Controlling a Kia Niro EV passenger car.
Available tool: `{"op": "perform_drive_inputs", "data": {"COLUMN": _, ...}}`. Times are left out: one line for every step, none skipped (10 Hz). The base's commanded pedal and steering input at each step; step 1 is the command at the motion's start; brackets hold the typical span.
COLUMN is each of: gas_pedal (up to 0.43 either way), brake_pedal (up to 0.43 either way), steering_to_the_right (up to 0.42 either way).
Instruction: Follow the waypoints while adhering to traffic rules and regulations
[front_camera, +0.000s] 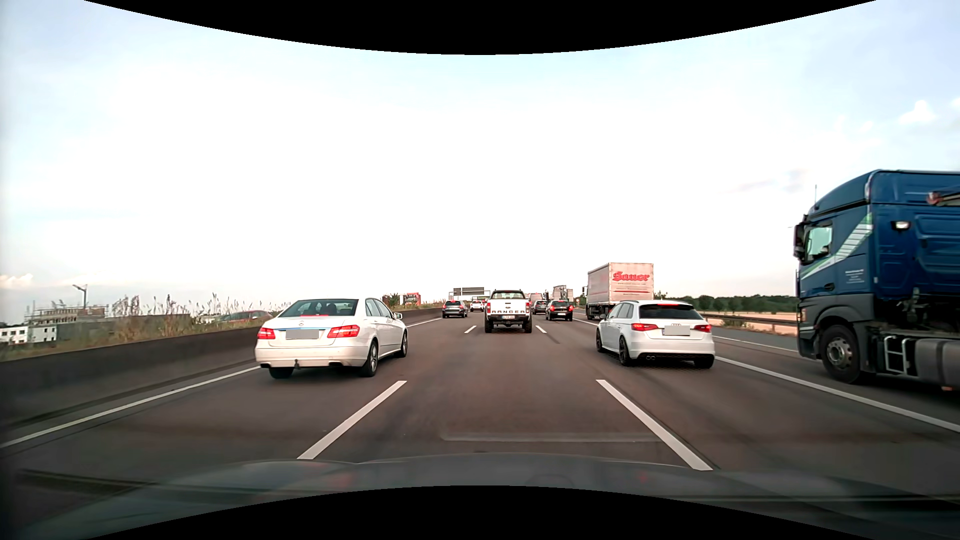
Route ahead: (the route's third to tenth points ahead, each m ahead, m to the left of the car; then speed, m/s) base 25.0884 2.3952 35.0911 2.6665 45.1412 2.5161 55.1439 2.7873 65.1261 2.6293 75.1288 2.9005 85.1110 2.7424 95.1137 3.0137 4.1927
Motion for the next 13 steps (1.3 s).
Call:
{"op": "perform_drive_inputs", "data": {"gas_pedal": 0.0, "brake_pedal": 0.0, "steering_to_the_right": -0.005}}
{"op": "perform_drive_inputs", "data": {"gas_pedal": 0.0, "brake_pedal": 0.0, "steering_to_the_right": -0.005}}
{"op": "perform_drive_inputs", "data": {"gas_pedal": 0.02, "brake_pedal": 0.0, "steering_to_the_right": -0.005}}
{"op": "perform_drive_inputs", "data": {"gas_pedal": 0.028, "brake_pedal": 0.0, "steering_to_the_right": -0.005}}
{"op": "perform_drive_inputs", "data": {"gas_pedal": 0.028, "brake_pedal": 0.0, "steering_to_the_right": -0.006}}
{"op": "perform_drive_inputs", "data": {"gas_pedal": 0.039, "brake_pedal": 0.0, "steering_to_the_right": -0.006}}
{"op": "perform_drive_inputs", "data": {"gas_pedal": 0.047, "brake_pedal": 0.0, "steering_to_the_right": -0.006}}
{"op": "perform_drive_inputs", "data": {"gas_pedal": 0.047, "brake_pedal": 0.0, "steering_to_the_right": -0.006}}
{"op": "perform_drive_inputs", "data": {"gas_pedal": 0.047, "brake_pedal": 0.0, "steering_to_the_right": -0.006}}
{"op": "perform_drive_inputs", "data": {"gas_pedal": 0.047, "brake_pedal": 0.0, "steering_to_the_right": -0.006}}
{"op": "perform_drive_inputs", "data": {"gas_pedal": 0.047, "brake_pedal": 0.0, "steering_to_the_right": -0.006}}
{"op": "perform_drive_inputs", "data": {"gas_pedal": 0.047, "brake_pedal": 0.0, "steering_to_the_right": -0.006}}
{"op": "perform_drive_inputs", "data": {"gas_pedal": 0.047, "brake_pedal": 0.0, "steering_to_the_right": -0.006}}
